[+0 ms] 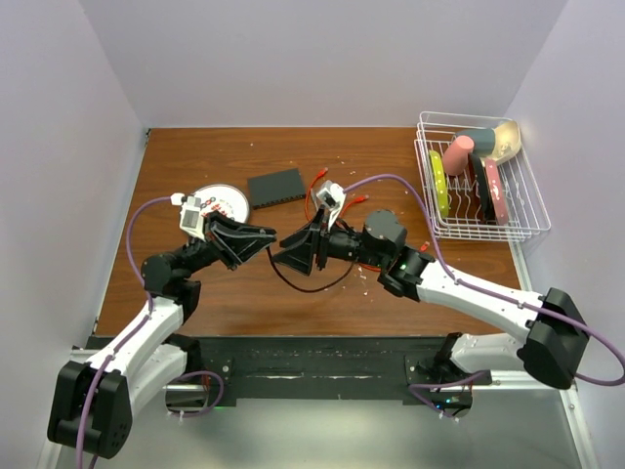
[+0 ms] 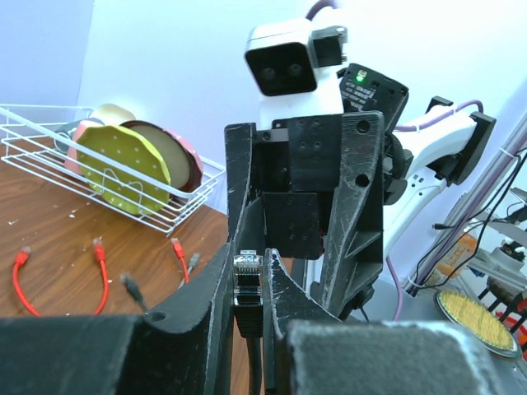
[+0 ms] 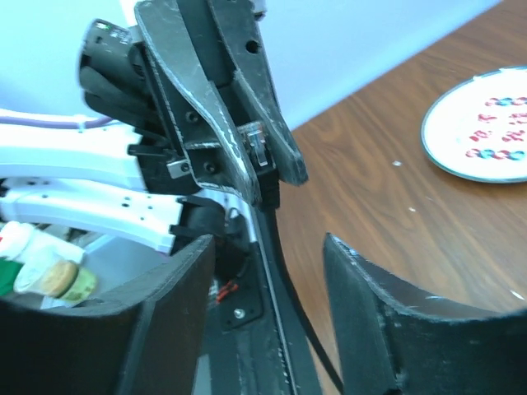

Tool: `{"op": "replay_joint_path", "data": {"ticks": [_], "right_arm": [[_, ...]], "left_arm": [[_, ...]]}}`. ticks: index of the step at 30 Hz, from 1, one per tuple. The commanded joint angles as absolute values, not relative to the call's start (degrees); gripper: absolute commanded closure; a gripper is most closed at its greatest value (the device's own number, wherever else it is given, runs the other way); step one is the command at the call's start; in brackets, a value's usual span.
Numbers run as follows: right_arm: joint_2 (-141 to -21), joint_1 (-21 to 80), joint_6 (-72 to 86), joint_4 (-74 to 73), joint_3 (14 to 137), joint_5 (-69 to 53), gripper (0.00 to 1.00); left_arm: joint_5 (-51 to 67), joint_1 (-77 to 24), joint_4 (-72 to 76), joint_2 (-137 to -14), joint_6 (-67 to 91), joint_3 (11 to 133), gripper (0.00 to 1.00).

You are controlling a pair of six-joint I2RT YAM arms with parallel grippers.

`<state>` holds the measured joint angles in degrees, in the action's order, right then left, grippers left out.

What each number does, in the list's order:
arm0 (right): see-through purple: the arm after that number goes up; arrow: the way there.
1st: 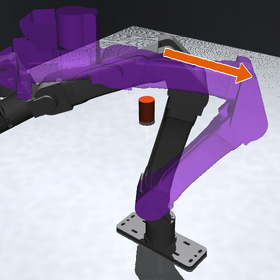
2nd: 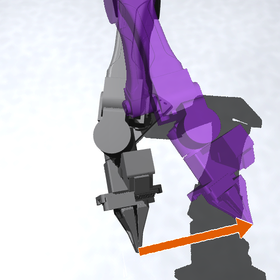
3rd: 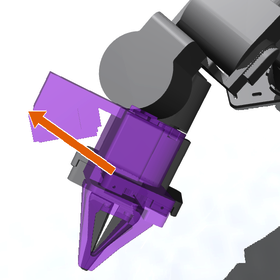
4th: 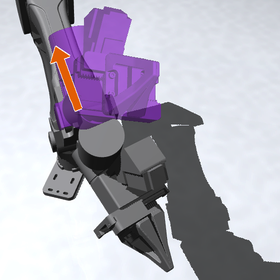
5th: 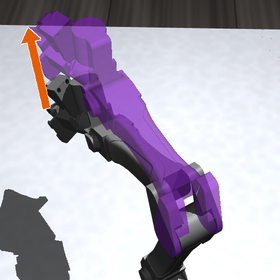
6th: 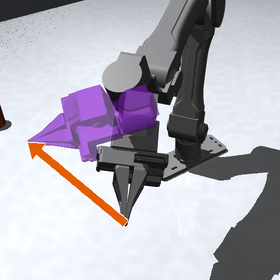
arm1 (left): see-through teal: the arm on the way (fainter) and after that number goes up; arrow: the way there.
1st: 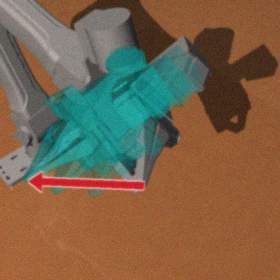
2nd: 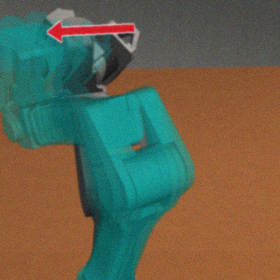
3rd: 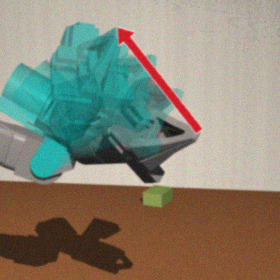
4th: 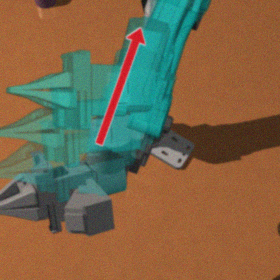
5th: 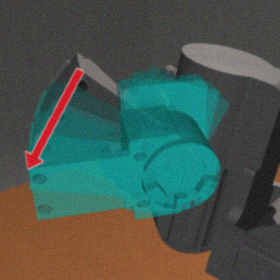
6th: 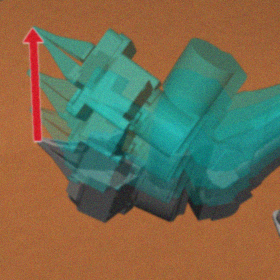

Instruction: Insert the plug into the switch port

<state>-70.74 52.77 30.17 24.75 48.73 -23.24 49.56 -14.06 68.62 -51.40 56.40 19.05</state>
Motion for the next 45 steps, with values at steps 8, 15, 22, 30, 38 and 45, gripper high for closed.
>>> {"op": "replay_joint_path", "data": {"ticks": [8, 15, 22, 30, 38, 45], "right_arm": [[-73.65, 53.70, 35.24, 33.48, 50.10, -25.23, 0.52], [-74.70, 53.61, 36.21, 35.59, 50.45, -25.31, 0.55], [-76.55, 53.70, 37.53, 37.96, 50.63, -26.28, 0.59], [-76.20, 53.79, 39.02, 40.16, 49.83, -25.93, 0.70], [-76.11, 53.79, 40.34, 40.96, 50.01, -26.10, 1.00], [-75.06, 53.79, 36.83, 33.41, 50.45, -22.94, 1.00]], "left_arm": [[50.36, -14.77, 73.30, -50.54, 58.09, 19.51, 1.00], [50.63, -14.94, 72.95, -50.80, 57.75, 19.60, 1.00], [50.36, -15.03, 72.60, -50.54, 57.66, 19.69, 1.00], [50.54, -15.03, 72.25, -50.54, 57.57, 19.69, 1.00], [50.36, -15.03, 71.11, -50.27, 56.78, 19.78, 1.00], [46.16, -15.03, 57.43, -46.95, 51.17, 22.32, 0.00]]}}
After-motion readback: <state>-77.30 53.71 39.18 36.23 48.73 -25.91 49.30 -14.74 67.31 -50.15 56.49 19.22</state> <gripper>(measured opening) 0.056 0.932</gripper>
